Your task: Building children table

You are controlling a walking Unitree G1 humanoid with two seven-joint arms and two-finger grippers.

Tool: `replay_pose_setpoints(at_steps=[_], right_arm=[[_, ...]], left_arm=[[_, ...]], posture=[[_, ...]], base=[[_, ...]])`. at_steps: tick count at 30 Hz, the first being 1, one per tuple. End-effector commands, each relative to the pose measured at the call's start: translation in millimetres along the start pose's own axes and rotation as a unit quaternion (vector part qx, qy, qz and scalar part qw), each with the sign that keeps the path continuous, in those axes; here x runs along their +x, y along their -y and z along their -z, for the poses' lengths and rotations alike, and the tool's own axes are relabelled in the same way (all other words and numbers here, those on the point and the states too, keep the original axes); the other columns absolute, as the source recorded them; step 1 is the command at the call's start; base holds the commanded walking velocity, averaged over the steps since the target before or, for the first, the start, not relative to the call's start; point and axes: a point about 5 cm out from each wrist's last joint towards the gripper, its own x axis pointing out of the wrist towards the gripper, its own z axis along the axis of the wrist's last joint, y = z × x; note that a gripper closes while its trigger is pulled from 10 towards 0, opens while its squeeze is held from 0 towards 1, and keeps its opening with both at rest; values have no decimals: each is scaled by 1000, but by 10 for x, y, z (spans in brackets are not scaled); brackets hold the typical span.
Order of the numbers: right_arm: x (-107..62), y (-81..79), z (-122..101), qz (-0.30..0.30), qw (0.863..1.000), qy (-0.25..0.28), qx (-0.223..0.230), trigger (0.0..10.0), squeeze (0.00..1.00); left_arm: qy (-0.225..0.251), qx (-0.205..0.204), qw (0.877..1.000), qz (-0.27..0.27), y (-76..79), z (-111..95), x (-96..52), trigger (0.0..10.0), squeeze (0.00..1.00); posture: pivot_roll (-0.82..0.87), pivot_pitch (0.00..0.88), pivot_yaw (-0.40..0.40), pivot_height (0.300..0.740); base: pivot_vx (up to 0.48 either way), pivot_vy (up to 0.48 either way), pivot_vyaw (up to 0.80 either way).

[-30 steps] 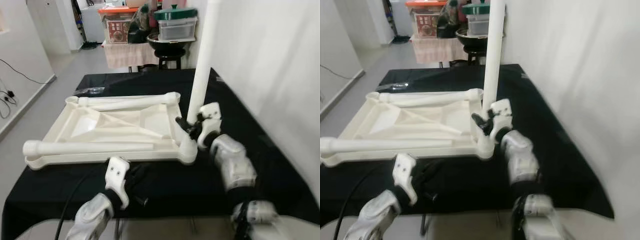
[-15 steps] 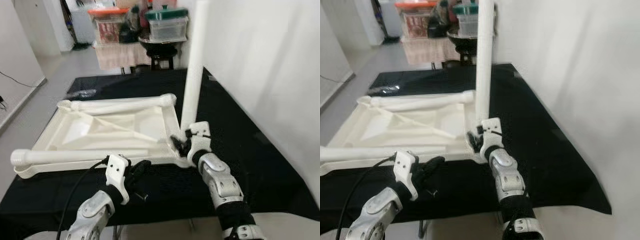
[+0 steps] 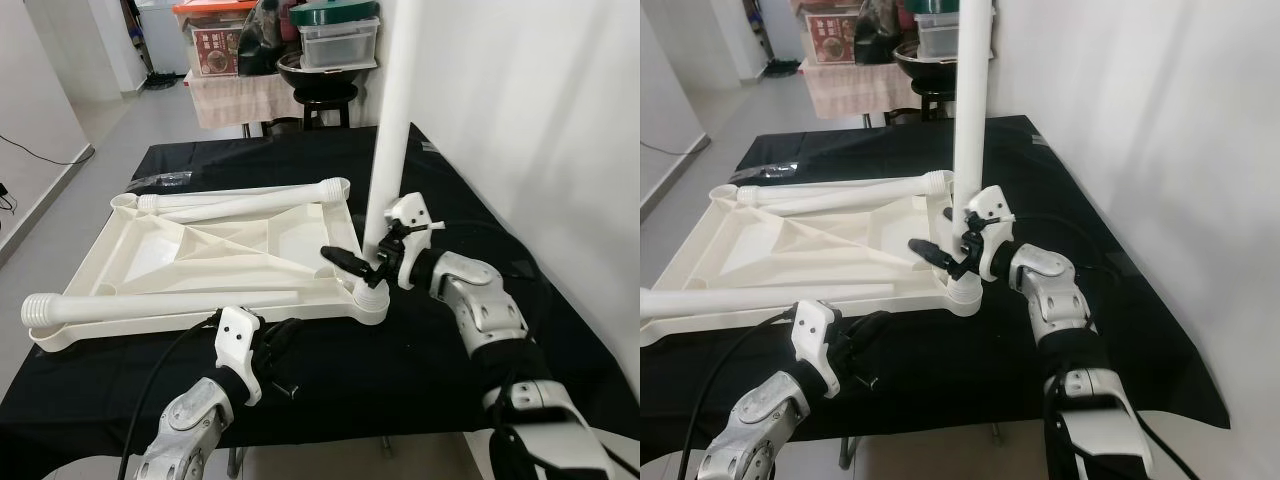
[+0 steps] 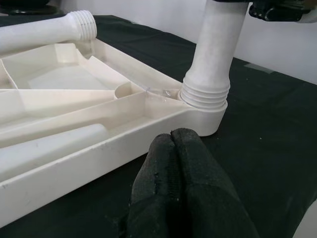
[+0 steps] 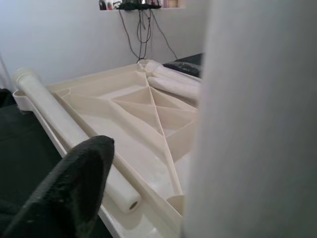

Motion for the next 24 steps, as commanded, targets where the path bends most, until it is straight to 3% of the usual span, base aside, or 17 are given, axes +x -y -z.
replay_pose_setpoints(at_steps=[1,2,8,15,16,17,18,19,20,21,22,23,24], right_arm=[[61,-36,-23,-51,999,-8,-7,4549,0],[57,-7,-29,-70,997,-14,-5,0,0],[38,47,6,-81,996,-29,5,0,0],[-26,85,146,-46,998,-45,7,0,0],[-52,106,216,-11,998,-53,15,0,0],[-74,142,408,147,985,-78,38,0,0],[-128,156,545,260,959,-101,50,0,0],[-128,156,545,260,959,-101,50,0,0],[-115,-164,762,299,941,-118,109,0,0],[-115,-164,762,299,941,-118,109,0,0],[-137,-403,861,310,930,-124,154,0,0],[-150,-555,890,330,921,-116,170,0,0],[-149,-599,889,352,915,-108,168,0,0]], left_arm=[[-1,2,1000,-7,-30,14,0,10000,0],[-1,2,1000,-7,-32,16,5,10000,0],[-1,0,1000,-6,-30,24,20,10000,0],[0,-3,1000,-5,-25,26,33,10000,0],[1,-4,1000,-4,-26,24,34,10000,0],[2,-4,1000,-4,-30,20,21,10000,0],[2,-4,1000,-4,-37,17,9,10000,0],[2,-4,1000,-4,-37,17,9,10000,0],[3,-3,1000,-5,-42,8,-4,10000,0],[3,-3,1000,-5,-42,8,-4,10000,0],[3,-3,1000,-5,-46,1,-11,10000,0],[2,-2,1000,-5,-59,2,-17,10000,0],[1,-2,1000,-3,-70,0,-13,10000,0]], posture=[[77,0,2,740],[76,0,2,740],[72,0,3,740],[63,0,5,740],[61,0,5,740],[56,0,-5,740],[53,0,-6,740],[53,0,-6,740],[58,0,1,740],[58,0,1,740],[58,0,1,740],[32,0,29,740],[35,0,32,740]], base=[[0,0,0],[0,0,0],[0,0,0],[0,0,0],[0,0,0],[0,0,0],[0,0,0],[0,0,0],[0,0,0],[0,0,0],[0,0,0],[0,0,0],[0,0,0]])
